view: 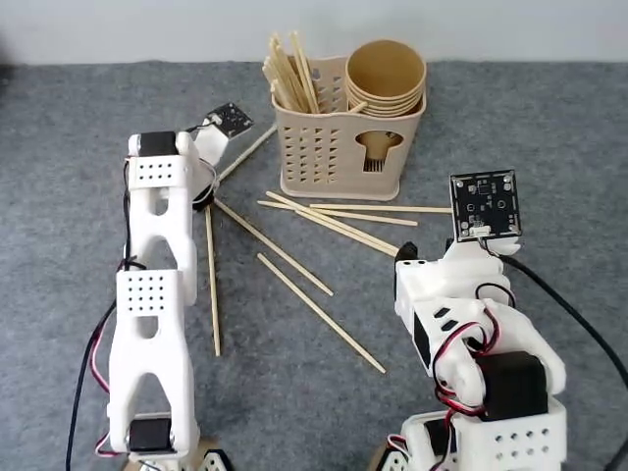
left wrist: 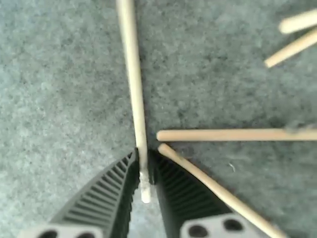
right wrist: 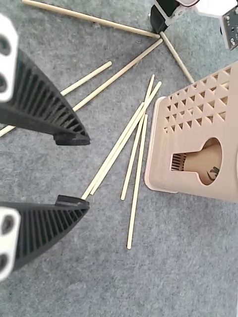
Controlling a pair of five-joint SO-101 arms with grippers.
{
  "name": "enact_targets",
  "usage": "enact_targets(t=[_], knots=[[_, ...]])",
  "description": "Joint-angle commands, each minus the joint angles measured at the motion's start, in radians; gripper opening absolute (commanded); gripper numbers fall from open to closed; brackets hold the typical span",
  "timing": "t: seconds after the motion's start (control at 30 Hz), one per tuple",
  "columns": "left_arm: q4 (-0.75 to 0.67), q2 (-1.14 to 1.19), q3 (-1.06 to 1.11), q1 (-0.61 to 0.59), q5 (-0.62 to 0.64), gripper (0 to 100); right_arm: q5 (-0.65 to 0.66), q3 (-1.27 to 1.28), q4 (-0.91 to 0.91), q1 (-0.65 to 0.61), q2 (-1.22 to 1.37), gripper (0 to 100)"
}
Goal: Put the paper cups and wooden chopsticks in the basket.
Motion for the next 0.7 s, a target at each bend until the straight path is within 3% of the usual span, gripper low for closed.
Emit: enact_targets(t=[0.0, 0.37, 0.67], knots=[[0.052, -0.072, -0.120, 0.000, -0.005, 1, -0.011, -0.011, -0.019, 0.004, 0.001, 18.6], [0.054, -0.239, -0.004, -0.012, -0.003, 1, -0.011, -0.011, -0.019, 0.004, 0.001, 18.6], [0.052, -0.585, 0.191, -0.015, 0.048, 1, -0.011, -0.011, -0.019, 0.004, 0.001, 18.6]])
